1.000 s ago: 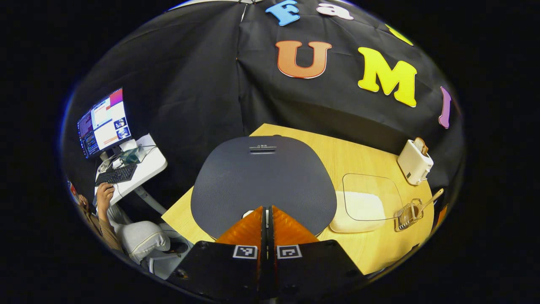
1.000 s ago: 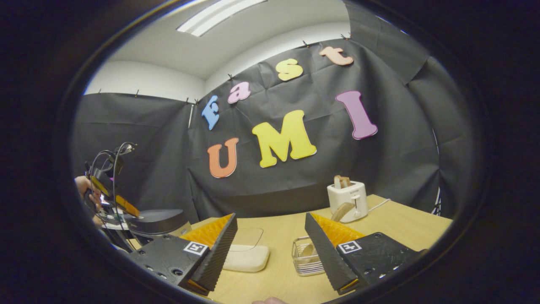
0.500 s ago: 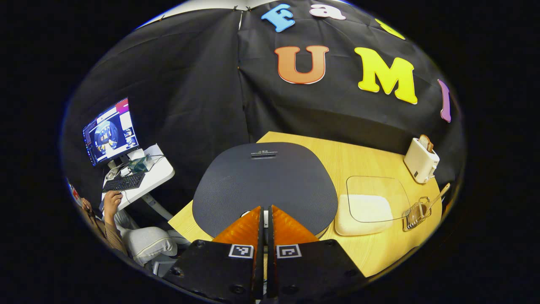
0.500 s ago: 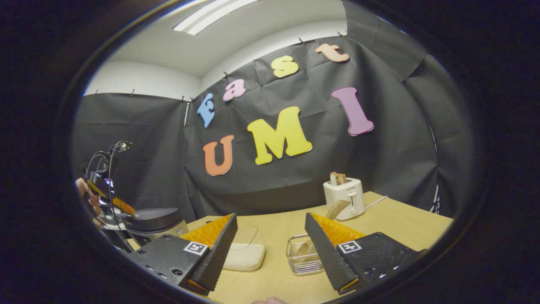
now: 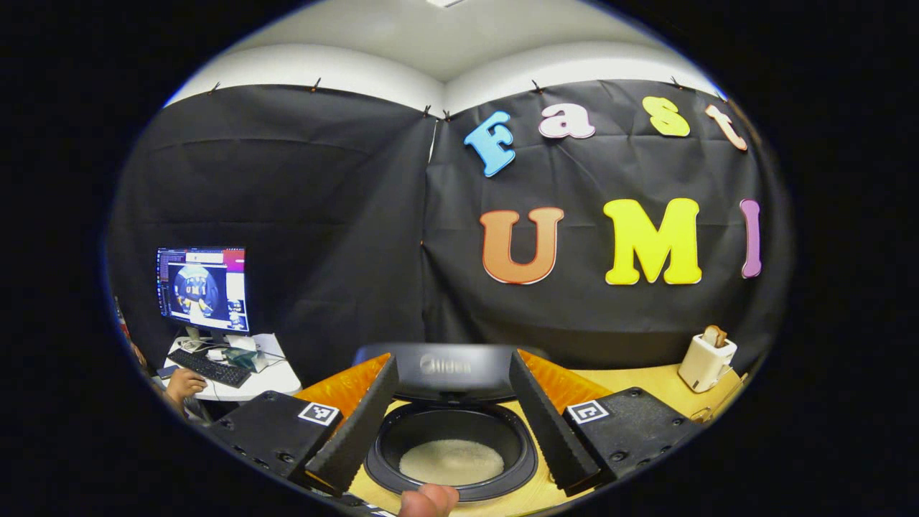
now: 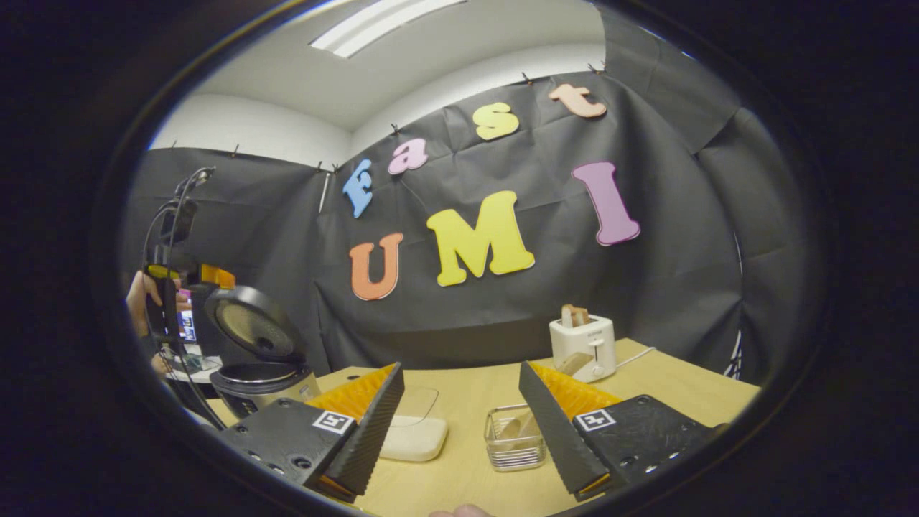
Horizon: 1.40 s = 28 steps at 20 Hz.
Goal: Close the left gripper, press the button to open the rice cooker; take a wooden spoon from the chopstick holder with the right hand, scoop a spoonful of rice and pour it into the rice cooker, then put the wooden spoon back into the chopstick holder.
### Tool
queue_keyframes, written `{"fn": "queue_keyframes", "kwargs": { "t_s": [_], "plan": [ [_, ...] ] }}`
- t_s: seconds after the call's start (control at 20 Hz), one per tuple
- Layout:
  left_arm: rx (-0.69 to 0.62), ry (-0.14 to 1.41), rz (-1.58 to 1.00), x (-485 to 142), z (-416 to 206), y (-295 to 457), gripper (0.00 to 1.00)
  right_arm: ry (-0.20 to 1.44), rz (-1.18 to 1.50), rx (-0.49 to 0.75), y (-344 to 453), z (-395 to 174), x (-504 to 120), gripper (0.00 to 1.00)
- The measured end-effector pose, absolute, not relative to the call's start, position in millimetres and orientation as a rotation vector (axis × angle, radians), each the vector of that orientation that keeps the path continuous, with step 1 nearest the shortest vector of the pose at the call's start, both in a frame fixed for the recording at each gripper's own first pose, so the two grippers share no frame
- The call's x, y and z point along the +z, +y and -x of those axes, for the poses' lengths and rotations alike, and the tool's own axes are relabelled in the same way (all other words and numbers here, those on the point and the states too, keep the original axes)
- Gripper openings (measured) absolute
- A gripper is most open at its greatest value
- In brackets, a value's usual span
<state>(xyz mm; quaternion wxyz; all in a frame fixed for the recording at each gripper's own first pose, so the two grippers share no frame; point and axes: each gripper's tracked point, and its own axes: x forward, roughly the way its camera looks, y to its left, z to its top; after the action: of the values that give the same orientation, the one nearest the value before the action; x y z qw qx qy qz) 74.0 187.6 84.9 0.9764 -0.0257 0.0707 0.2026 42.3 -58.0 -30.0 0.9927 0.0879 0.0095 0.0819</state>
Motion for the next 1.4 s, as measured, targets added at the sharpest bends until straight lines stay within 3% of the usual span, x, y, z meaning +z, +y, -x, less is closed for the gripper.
{"fn": "queue_keyframes", "kwargs": {
  "t_s": [0.05, 0.15, 0.35, 0.4, 0.45, 0.5, 0.55, 0.65, 0.7, 0.85, 0.9, 1.2, 1.25, 1.4],
  "plan": [
    [0.389, 0.145, 0.049, 83, -72, 181, 0.99, 0.018, -0.167, 0.158, -59, -43, -31, 0.92],
    [0.357, 0.147, 0.029, 78, -65, 170, 0.99, 0.030, -0.151, 0.140, -65, -41, -35, 0.96],
    [0.270, 0.136, 0.026, 47, -47, 124, 0.99, 0.076, -0.094, 0.088, -85, -29, -46, 0.96],
    [0.266, 0.121, 0.008, 46, -45, 119, 0.99, 0.084, -0.077, 0.067, -92, -28, -49, 0.92],
    [0.262, 0.113, -0.005, 42, -43, 115, 0.99, 0.095, -0.065, 0.052, -97, -28, -51, 0.95],
    [0.254, 0.118, 0.001, 34, -41, 110, 0.99, 0.107, -0.054, 0.040, -100, -29, -55, 0.91],
    [0.240, 0.122, 0.022, 25, -39, 106, 0.99, 0.122, -0.044, 0.031, -103, -29, -57, 0.95],
    [0.215, 0.119, 0.070, 9, -35, 99, 0.99, 0.166, 0.003, -0.002, -112, -37, -69, 0.91],
    [0.207, 0.127, 0.086, 1, -34, 97, 0.99, 0.185, 0.020, -0.008, -114, -41, -74, 0.95],
    [0.209, 0.140, 0.074, -12, -26, 100, 0.99, 0.231, 0.020, -0.019, -113, -63, -94, 0.92],
    [0.210, 0.134, 0.073, -12, -24, 100, 0.99, 0.240, 0.005, -0.022, -114, -71, -100, 0.96],
    [0.256, 0.094, 0.049, -8, -19, 118, 0.99, 0.319, -0.023, -0.022, -114, -120, -131, 0.96],
    [0.259, 0.090, 0.051, -8, -19, 120, 0.99, 0.331, -0.024, -0.022, -113, -127, -134, 0.92],
    [0.268, 0.094, 0.041, -10, -18, 121, 0.99, 0.361, -0.038, -0.024, -114, -146, -147, 0.96]
  ]
}}
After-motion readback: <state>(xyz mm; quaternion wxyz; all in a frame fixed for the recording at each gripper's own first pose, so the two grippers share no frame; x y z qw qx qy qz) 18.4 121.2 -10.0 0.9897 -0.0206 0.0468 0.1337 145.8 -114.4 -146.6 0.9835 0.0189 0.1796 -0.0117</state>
